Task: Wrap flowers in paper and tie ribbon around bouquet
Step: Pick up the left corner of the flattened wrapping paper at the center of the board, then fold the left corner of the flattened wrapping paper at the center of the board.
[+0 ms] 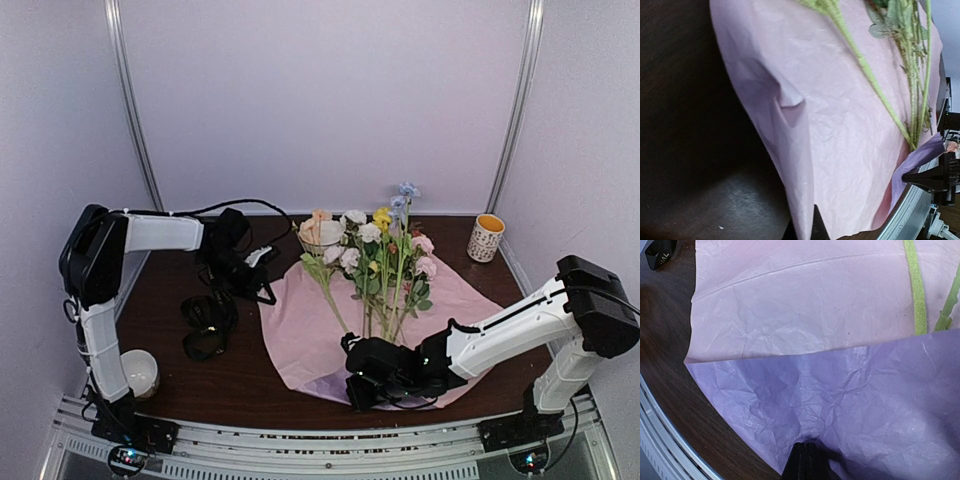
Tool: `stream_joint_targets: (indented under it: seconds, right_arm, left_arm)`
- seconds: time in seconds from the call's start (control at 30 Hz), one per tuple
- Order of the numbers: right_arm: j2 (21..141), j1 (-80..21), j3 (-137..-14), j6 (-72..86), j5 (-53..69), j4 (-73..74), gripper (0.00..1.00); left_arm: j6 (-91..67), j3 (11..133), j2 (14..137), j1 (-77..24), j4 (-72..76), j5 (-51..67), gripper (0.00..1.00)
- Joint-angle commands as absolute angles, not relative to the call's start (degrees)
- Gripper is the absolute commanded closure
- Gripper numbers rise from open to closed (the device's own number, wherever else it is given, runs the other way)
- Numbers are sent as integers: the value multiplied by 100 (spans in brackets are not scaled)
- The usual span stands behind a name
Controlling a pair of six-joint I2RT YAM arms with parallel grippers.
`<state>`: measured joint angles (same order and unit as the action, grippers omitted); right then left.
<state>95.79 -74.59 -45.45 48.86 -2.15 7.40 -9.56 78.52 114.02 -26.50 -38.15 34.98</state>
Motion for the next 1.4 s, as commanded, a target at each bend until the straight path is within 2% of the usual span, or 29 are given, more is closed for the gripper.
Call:
stream_joint_targets:
  seconds: [0.0,0.4,0.67,1.1,1.37]
  right_arm:
    - [9774,-7400,-4363,4970,-87,1128,100]
    - [9638,-7234,-3967,4839,218,684,100]
    - [9482,-7196,-3736,4842,262,392,100]
    - [8614,-7190,-3021,5073,86,-546,100]
    - [7771,-7146,-2504,5667,-156,-805,100]
  left_arm:
    - [-1225,7988,10874,-2888,-3398,3872,100]
    - [-2222,9151,11025,-3742,-2635,4475,100]
    - [-2705,10709,12293,-4387,-2378,4612,100]
    - [-3267,11646,13805,-4657,-1545,3937,100]
    - [-2991,12019,14415,-4723,-1887,3428,100]
